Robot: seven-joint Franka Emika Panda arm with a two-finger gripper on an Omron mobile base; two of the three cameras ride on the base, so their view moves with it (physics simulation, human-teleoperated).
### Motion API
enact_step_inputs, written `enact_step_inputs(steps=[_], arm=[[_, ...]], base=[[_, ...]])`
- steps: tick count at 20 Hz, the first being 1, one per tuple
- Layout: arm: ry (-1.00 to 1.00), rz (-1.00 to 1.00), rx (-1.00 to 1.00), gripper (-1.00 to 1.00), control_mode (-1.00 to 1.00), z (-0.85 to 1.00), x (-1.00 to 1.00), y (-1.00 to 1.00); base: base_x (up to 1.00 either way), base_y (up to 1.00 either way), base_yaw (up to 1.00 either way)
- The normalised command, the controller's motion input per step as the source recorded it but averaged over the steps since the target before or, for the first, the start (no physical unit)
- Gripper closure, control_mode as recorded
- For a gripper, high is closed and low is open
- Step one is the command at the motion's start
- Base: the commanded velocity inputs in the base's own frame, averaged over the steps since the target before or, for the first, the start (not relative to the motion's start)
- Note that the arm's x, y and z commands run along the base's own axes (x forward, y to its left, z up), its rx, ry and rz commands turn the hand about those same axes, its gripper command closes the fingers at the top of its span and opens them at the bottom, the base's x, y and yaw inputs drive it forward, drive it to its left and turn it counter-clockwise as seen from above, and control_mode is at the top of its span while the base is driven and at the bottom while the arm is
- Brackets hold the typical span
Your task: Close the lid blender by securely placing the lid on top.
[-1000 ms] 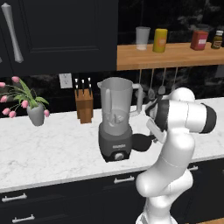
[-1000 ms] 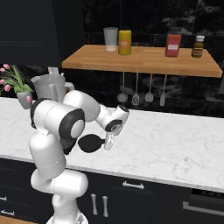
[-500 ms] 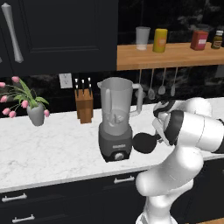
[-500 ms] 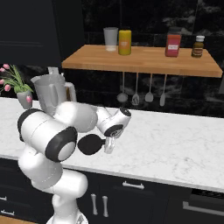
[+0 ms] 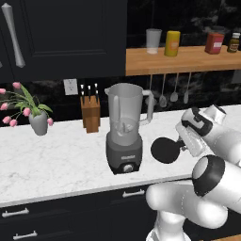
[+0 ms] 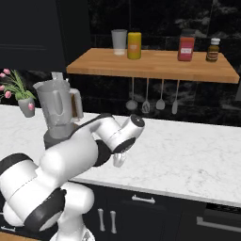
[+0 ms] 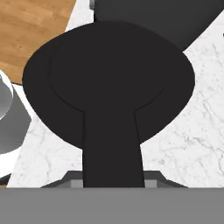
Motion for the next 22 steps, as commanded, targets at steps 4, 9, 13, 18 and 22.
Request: enact_step_inputs(steps=[4, 9, 13, 18, 22], arm=[[-0.05, -0.07, 0.07, 1.00, -1.00, 0.89, -0.33, -0.10], [0.00, -0.09, 0.13, 1.00, -1.00, 0.87, -0.31, 0.00], [0.00, -0.05, 0.13, 1.00, -1.00, 0.79, -0.19, 0.00], [-0.02, -0.02, 0.12, 1.00, -1.00, 0.78, -0.10, 0.00], [-0.02, -0.02, 0.11, 1.00, -1.00, 0.78, -0.01, 0.05]], base=[[0.00, 0.00, 0.00], [0.00, 0.00, 0.00], [0.00, 0.00, 0.00], [0.00, 0.00, 0.00], [0.00, 0.00, 0.00]])
